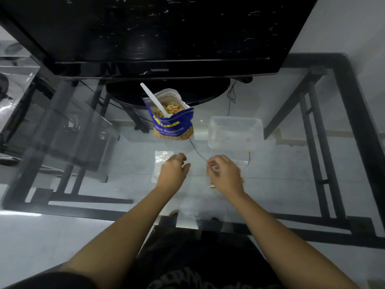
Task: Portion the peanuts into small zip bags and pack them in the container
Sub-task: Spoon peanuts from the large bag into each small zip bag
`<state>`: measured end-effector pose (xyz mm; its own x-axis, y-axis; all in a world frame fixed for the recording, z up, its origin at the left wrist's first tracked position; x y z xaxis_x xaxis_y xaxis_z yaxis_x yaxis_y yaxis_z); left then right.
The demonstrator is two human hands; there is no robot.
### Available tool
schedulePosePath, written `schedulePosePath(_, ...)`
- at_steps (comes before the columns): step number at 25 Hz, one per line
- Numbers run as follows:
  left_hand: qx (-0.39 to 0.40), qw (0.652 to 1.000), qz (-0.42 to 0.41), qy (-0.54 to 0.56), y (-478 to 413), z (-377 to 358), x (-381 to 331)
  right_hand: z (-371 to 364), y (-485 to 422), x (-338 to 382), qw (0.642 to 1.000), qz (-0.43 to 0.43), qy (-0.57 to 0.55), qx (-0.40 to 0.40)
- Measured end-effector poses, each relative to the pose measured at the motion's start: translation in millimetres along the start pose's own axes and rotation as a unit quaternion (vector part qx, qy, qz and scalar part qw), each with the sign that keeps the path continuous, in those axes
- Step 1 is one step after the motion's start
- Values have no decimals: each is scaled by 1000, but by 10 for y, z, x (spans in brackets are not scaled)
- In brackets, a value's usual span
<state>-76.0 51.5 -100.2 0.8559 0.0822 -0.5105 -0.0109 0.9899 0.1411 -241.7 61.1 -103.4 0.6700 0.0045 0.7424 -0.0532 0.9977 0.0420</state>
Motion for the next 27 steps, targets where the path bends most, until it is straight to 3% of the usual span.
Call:
schedulePosePath(4, -43, 990, -92, -96, -84, 196, 449, -609, 24, 317, 990, 46, 64, 117)
schedulePosePath(9, 10, 968, -148, -200, -132, 240, 760, -1094, 135, 279, 953, -22, 211, 216)
schedulePosePath(14, 87, 967, -113, -211, -217, 165, 830, -1190, 187, 232, 944, -26, 261, 199)
schedulePosePath(20, 127, 965, -89, -214, -377, 209, 841, -1219, 187, 219, 944, -34, 271, 184)
schedulePosePath(24, 129, 962, -105, -215, -363, 275, 768, -1186, 160, 228, 953, -50, 220, 201)
schedulePosePath(27, 166, 975, -86, -122, -340, 399, 739, -1052, 94, 356, 976, -118, 28, 180)
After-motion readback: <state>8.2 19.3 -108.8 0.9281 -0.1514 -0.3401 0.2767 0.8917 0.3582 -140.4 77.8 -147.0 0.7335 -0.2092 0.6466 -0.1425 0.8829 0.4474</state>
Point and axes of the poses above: each hand's wrist, its own y-axis away from the middle knuckle, its own z-axis out of the back of the hand, x = y × z, the point moved 5 cm from there along -y, towards the middle knuckle, and after that the axes turned 1 degree about -z, right-handed, at the moved point
